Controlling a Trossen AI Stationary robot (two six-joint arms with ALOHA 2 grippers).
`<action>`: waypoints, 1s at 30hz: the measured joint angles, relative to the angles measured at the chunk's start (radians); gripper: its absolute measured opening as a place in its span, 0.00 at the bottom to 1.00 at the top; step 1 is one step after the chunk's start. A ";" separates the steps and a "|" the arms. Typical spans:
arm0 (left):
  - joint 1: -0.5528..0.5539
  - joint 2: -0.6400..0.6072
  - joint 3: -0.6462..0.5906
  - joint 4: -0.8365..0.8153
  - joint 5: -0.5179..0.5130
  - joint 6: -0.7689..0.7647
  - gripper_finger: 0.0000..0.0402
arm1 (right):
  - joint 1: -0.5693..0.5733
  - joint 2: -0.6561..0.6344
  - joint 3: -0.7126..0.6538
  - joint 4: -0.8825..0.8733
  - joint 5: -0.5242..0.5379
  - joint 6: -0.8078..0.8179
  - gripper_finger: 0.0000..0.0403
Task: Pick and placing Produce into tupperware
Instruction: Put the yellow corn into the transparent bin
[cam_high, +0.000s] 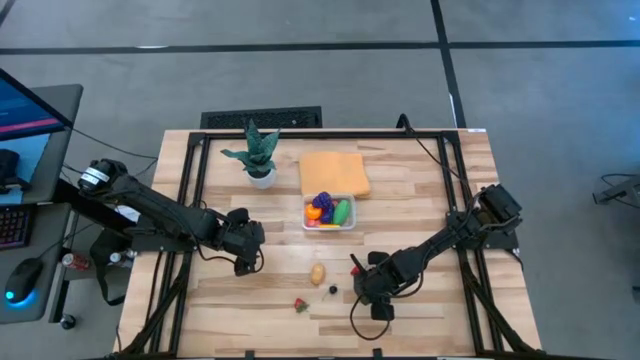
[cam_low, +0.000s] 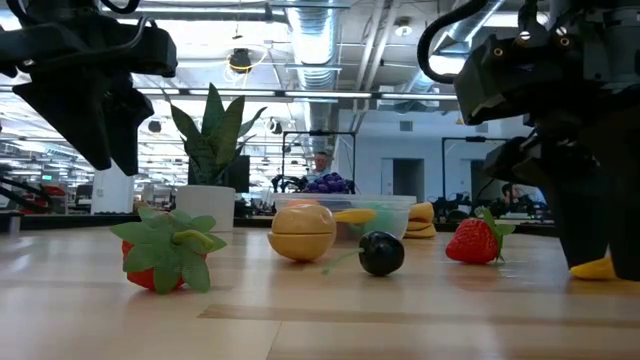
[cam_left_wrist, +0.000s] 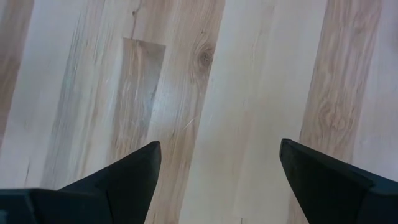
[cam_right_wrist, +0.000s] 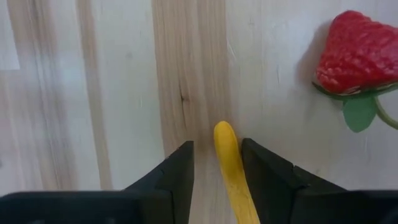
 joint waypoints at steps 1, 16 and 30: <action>0.000 0.000 0.000 0.001 -0.004 0.000 0.80 | 0.000 0.000 0.000 -0.001 0.000 0.000 0.31; 0.000 0.000 0.000 0.010 -0.023 0.005 0.80 | -0.001 -0.005 -0.004 -0.007 0.000 0.013 0.17; 0.000 0.000 0.000 0.020 -0.048 0.026 0.80 | 0.005 -0.083 -0.007 -0.074 0.011 0.118 0.05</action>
